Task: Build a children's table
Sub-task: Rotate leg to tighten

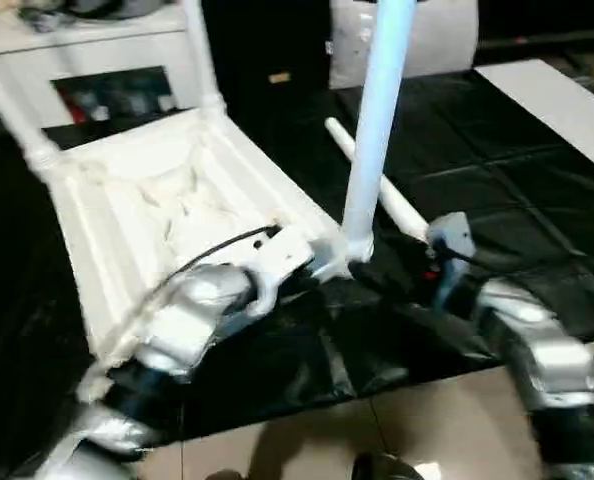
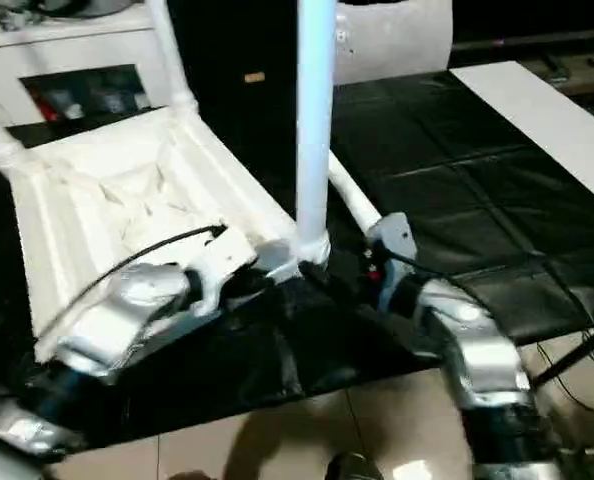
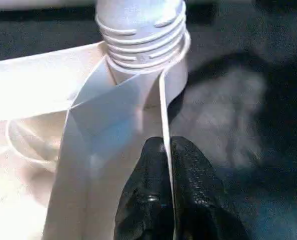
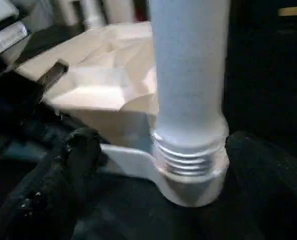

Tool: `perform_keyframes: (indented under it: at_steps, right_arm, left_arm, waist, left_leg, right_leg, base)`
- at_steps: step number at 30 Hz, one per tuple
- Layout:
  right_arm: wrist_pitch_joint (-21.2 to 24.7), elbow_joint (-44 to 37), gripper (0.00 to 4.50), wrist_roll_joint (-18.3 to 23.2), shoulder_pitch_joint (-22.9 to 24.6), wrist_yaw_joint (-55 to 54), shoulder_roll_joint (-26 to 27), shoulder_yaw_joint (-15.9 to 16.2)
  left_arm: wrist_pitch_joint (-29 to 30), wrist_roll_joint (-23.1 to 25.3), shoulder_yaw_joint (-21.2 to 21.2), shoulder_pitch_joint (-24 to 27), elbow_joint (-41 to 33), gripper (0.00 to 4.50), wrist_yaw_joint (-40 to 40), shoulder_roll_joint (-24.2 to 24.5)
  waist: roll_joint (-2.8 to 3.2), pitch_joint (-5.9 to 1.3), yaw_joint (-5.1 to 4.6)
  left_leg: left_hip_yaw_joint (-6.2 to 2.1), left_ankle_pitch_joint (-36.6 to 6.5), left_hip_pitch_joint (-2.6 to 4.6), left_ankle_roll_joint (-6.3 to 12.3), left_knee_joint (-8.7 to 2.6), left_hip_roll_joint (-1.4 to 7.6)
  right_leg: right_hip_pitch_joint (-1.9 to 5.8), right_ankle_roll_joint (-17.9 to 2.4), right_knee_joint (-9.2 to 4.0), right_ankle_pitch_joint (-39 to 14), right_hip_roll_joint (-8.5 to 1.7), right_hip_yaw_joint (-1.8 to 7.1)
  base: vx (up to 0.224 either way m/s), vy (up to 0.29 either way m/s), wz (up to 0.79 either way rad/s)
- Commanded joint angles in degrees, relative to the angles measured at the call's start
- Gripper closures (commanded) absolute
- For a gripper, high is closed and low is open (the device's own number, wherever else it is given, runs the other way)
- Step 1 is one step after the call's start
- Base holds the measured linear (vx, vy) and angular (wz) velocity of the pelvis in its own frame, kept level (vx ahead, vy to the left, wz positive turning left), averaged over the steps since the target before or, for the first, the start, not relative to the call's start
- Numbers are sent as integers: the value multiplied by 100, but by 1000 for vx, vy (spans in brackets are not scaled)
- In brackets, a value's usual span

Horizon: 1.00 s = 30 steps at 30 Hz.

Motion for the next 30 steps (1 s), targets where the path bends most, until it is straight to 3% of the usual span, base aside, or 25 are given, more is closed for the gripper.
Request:
perform_keyframes:
  at_steps: [1, 3, 6, 8, 10, 12, 17, 24, 30]
  right_arm:
    - [-86, -117, 6, 10, -45, 152, -59, 62]
    - [-250, -64, 6, -80, -96, 574, -350, 247]
    - [-334, 2, 6, -86, -164, 1007, -550, 370]
    - [-332, 58, 6, -13, -213, 1280, -629, 416]
    - [-267, 88, 23, 127, -253, 1628, -740, 493]
    - [-91, 104, 33, 265, -301, 1962, -823, 582]
    - [64, 236, 77, 341, -452, 2459, -918, 854]
    - [100, 387, 136, 330, -573, 2846, -980, 1012]
    - [92, 501, 190, 310, -637, 2971, -1005, 1081]
  left_arm:
    - [-241, 94, -220, 59, -93, 450, -348, 136]
    - [-478, 59, -404, 101, -173, 450, -882, 452]
    - [-649, -122, -474, 129, -297, 450, -1401, 640]
    - [-766, -259, -504, 148, -357, 450, -1675, 717]
    - [-820, -395, -544, 155, -400, 450, -1931, 800]
    - [-854, -451, -587, 149, -433, 450, -2105, 835]
    - [-947, -478, -669, 103, -435, 450, -2379, 922]
    - [-1046, -457, -672, 110, -400, 450, -2480, 970]
    - [-1045, -494, -666, 131, -414, 450, -2517, 1008]
  waist:
    - [-141, -458, 25]
    - [-163, -438, 66]
    - [-171, -428, 76]
    - [-174, -434, 85]
    - [-182, -451, 106]
    - [-188, -462, 151]
    - [-224, -503, 195]
    - [-259, -507, 225]
    - [-254, -511, 244]
  left_leg:
    - [135, 514, -129, 962, -431, 114]
    - [162, -46, -94, 673, -479, 98]
    - [174, -351, -58, 517, -526, 104]
    - [175, -369, -63, 514, -543, 118]
    - [188, -374, -63, 543, -561, 155]
    - [225, -372, -7, 578, -558, 176]
    - [249, 38, -69, 633, -545, 188]
    - [262, 155, -91, 586, -534, 174]
    - [267, 119, -86, 533, -535, 175]
  right_leg:
    - [535, -787, -391, -1962, -166, 309]
    - [531, -553, -490, -2620, -180, 303]
    - [510, -440, -541, -2814, -166, 315]
    - [508, -468, -529, -2716, -152, 322]
    - [502, -642, -473, -2391, -140, 357]
    - [470, -762, -467, -2262, -136, 381]
    - [526, -1044, -331, -1636, -138, 424]
    - [535, -903, -356, -1861, -139, 416]
    - [535, -877, -358, -1914, -135, 416]
  base:
    - [0, 0, 0]
    - [0, 0, 0]
    - [0, 0, 0]
    - [0, 0, 0]
    - [0, 0, 0]
    - [0, 0, 0]
    - [0, 0, 0]
    - [0, 0, 0]
    - [0, 0, 0]
